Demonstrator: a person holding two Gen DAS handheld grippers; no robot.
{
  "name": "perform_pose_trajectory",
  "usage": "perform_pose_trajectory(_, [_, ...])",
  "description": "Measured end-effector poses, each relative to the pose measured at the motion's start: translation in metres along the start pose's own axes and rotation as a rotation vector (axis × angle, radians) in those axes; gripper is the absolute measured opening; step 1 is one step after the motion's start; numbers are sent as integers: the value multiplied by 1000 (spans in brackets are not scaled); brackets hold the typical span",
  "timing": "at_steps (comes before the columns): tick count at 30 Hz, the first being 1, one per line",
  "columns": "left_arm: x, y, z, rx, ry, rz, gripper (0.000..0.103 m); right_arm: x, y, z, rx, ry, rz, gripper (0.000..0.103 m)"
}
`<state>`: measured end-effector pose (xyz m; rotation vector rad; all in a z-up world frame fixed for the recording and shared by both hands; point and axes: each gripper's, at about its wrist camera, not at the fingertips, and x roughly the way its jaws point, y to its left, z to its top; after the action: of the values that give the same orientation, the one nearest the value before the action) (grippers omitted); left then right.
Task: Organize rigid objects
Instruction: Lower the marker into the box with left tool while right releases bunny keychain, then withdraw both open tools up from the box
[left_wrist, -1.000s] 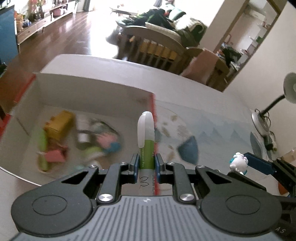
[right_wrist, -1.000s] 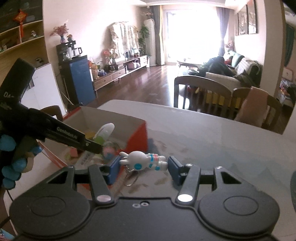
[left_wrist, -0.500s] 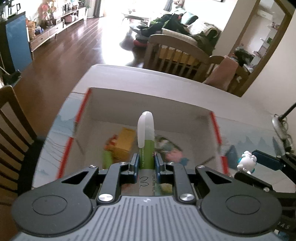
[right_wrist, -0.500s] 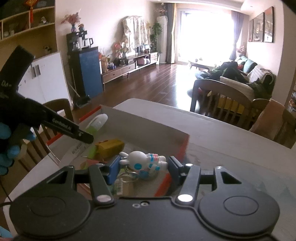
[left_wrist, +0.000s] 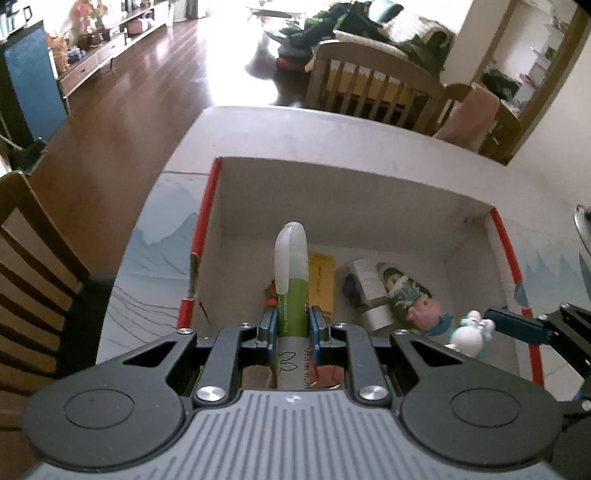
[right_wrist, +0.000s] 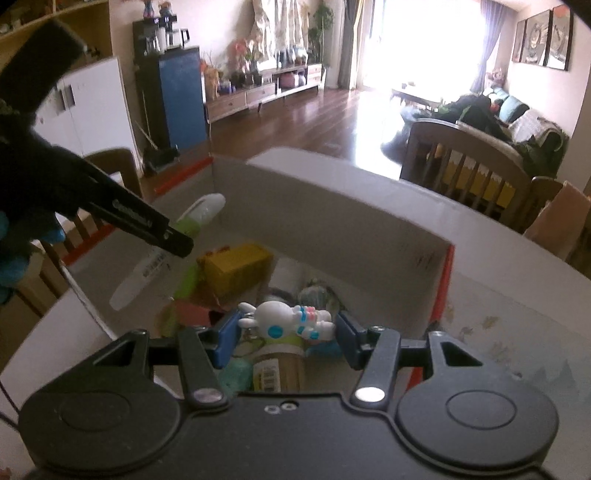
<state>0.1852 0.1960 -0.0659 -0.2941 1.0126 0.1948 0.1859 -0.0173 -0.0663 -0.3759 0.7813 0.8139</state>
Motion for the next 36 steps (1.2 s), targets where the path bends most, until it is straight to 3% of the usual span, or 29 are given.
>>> perform_pose_trajectory(12, [28,-3,-21,55,80,-9,17,17,8,-6,-21,79,-10,55])
perform_pose_trajectory(20, [27,-1,-28,69,72,0,17,15,8,-3,-3,95,-8,59])
perform_pose_trajectory(34, [-28,-17,-39,138,-72,-3,18,-27,5,-6,39,5,23,71])
perform_pose_trajectory(36, [-39,-17,-43,140,-102,-14,25,-38,4,-8,49,-23,31,74])
